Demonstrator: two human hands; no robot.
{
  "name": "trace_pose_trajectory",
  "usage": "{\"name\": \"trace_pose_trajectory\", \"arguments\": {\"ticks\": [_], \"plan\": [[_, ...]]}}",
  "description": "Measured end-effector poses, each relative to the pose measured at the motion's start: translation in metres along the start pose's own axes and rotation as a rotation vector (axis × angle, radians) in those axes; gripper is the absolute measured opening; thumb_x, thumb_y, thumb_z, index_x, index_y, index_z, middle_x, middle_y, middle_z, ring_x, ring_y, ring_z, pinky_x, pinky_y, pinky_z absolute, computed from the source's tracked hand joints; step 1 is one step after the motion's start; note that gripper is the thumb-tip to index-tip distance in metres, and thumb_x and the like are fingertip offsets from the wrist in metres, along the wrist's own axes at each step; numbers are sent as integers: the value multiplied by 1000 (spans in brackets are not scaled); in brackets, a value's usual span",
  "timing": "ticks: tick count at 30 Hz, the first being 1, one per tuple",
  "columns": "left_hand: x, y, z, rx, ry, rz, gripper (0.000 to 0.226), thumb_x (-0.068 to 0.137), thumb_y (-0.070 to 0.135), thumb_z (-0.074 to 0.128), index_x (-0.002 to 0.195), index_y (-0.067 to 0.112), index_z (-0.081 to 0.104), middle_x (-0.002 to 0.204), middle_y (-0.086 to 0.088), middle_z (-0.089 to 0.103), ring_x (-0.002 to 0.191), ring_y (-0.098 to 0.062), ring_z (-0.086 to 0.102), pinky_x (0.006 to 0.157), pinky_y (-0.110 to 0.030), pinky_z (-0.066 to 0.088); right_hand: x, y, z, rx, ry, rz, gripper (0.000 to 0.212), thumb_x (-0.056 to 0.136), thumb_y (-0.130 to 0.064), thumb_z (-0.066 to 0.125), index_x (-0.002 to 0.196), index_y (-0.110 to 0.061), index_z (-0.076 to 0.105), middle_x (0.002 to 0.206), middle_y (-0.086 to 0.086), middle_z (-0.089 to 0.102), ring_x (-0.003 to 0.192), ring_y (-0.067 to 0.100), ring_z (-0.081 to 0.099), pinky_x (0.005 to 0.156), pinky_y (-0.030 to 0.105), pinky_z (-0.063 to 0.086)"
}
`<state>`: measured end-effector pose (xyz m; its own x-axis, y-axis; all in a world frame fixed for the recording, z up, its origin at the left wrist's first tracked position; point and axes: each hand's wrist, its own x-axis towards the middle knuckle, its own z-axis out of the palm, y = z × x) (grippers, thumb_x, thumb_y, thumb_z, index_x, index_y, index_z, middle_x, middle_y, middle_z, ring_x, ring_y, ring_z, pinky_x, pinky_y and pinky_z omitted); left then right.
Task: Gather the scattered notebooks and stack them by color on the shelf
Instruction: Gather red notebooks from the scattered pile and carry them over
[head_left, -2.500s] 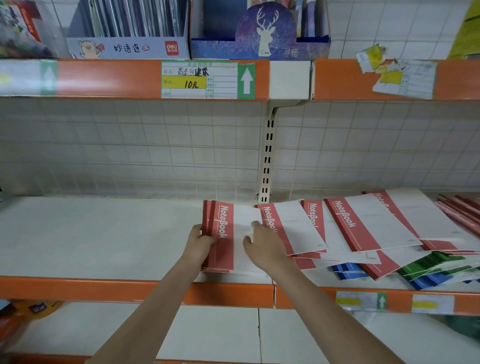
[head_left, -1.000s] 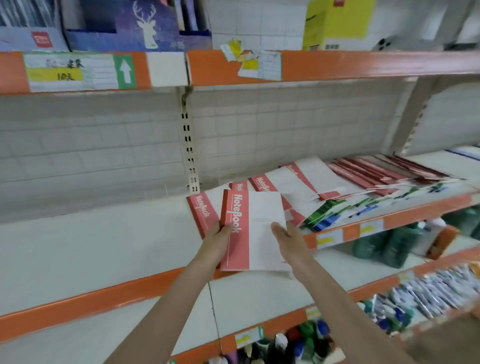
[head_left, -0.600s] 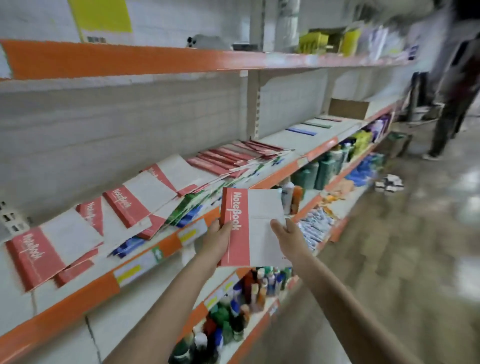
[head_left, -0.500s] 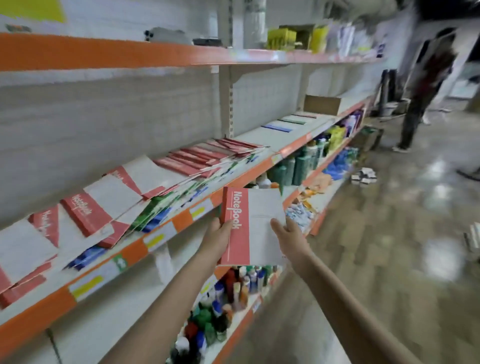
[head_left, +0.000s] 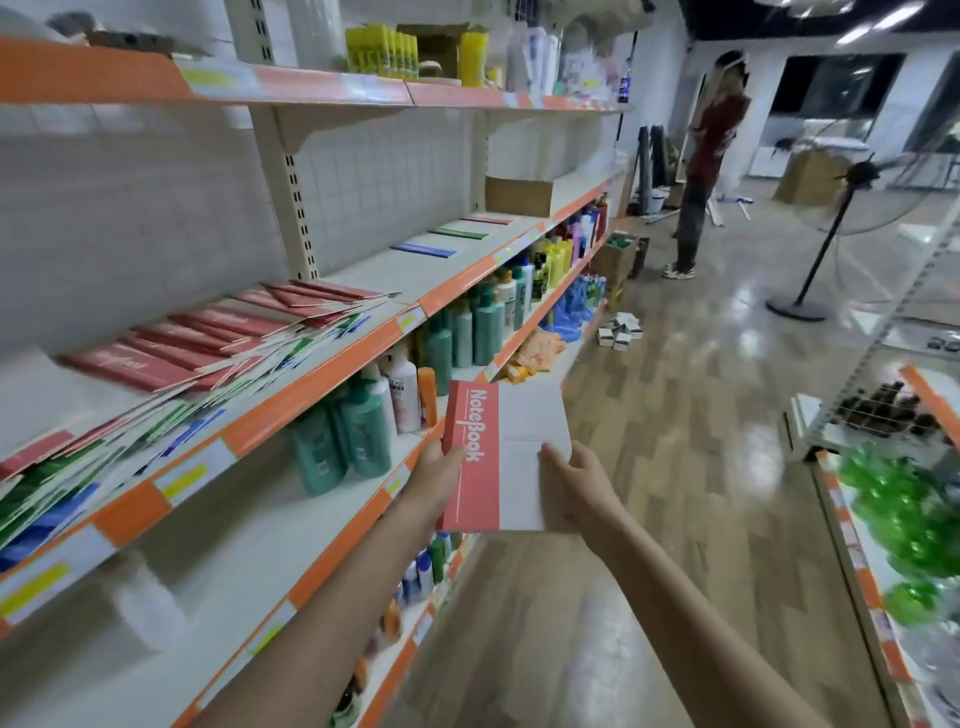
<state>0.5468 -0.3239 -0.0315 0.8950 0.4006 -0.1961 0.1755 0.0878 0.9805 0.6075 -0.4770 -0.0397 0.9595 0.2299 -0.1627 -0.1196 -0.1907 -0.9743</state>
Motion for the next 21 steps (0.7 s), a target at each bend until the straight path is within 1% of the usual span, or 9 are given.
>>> {"name": "trace_pose_trajectory", "arguments": {"ticks": [2, 3, 5, 7, 10, 13, 16, 19, 21], "plan": [[14, 2, 13, 28, -31, 0, 19, 98, 27, 47, 110, 19, 60, 87, 2, 71, 73, -14, 70, 56, -24, 52, 13, 1, -10, 1, 17, 0, 31, 100, -25, 44, 123, -6, 52, 113, 10, 64, 97, 24, 60, 60, 26, 42], [22, 3, 19, 30, -48, 0, 19, 98, 27, 47, 111, 19, 60, 87, 2, 72, 73, -14, 71, 55, -24, 52, 21, 2, -15, 9, 24, 1, 31, 100, -25, 44, 122, -6, 53, 114, 11, 64, 96, 24, 61, 59, 25, 42], [40, 4, 31, 14, -83, -6, 17, 99, 26, 47, 108, 19, 61, 82, 3, 73, 70, -13, 72, 53, -23, 53, 37, 4, -24, 20, 38, 22, 32, 100, -26, 44, 122, -5, 52, 116, 12, 64, 99, 26, 62, 60, 25, 44], [59, 4, 43, 21, -107, -22, 15, 99, 25, 46, 101, 22, 61, 81, 3, 73, 69, -13, 71, 53, -23, 53, 56, 7, -32, 20, 51, 48, 33, 100, -28, 44, 122, -5, 51, 115, 12, 63, 102, 28, 62, 61, 27, 47], [94, 7, 59, 29, -120, -29, 16, 99, 25, 46, 91, 24, 59, 78, 3, 72, 64, -11, 70, 51, -21, 51, 90, 8, -41, 18, 75, 45, 31, 100, -28, 44, 119, -5, 53, 113, 12, 65, 97, 26, 63, 61, 26, 47], [135, 13, 72, 8, -135, -32, 17, 100, 22, 44, 91, 26, 58, 80, 2, 71, 65, -12, 69, 50, -21, 52, 131, 4, -46, 13, 92, 47, 30, 100, -28, 43, 117, -5, 54, 112, 10, 66, 95, 23, 63, 59, 24, 46], [177, 24, 85, 13, -148, -15, 20, 101, 18, 42, 91, 27, 57, 81, 2, 69, 63, -10, 68, 48, -19, 51, 172, -2, -50, 19, 105, 47, 29, 100, -29, 42, 117, -7, 54, 109, 6, 66, 90, 18, 64, 56, 23, 45], [221, 33, 98, 39, -169, -20, 20, 100, 15, 41, 93, 22, 59, 83, -1, 69, 68, -15, 67, 51, -21, 52, 212, -10, -55, 31, 125, 44, 28, 100, -28, 42, 116, -8, 53, 107, 5, 66, 83, 13, 62, 54, 22, 45], [249, 38, 107, 62, -179, -25, 19, 99, 16, 43, 94, 21, 60, 83, -3, 70, 67, -16, 67, 52, -22, 53, 237, -13, -59, 39, 140, 41, 28, 100, -27, 42, 116, -6, 53, 106, 5, 66, 82, 12, 62, 55, 22, 45]]}}
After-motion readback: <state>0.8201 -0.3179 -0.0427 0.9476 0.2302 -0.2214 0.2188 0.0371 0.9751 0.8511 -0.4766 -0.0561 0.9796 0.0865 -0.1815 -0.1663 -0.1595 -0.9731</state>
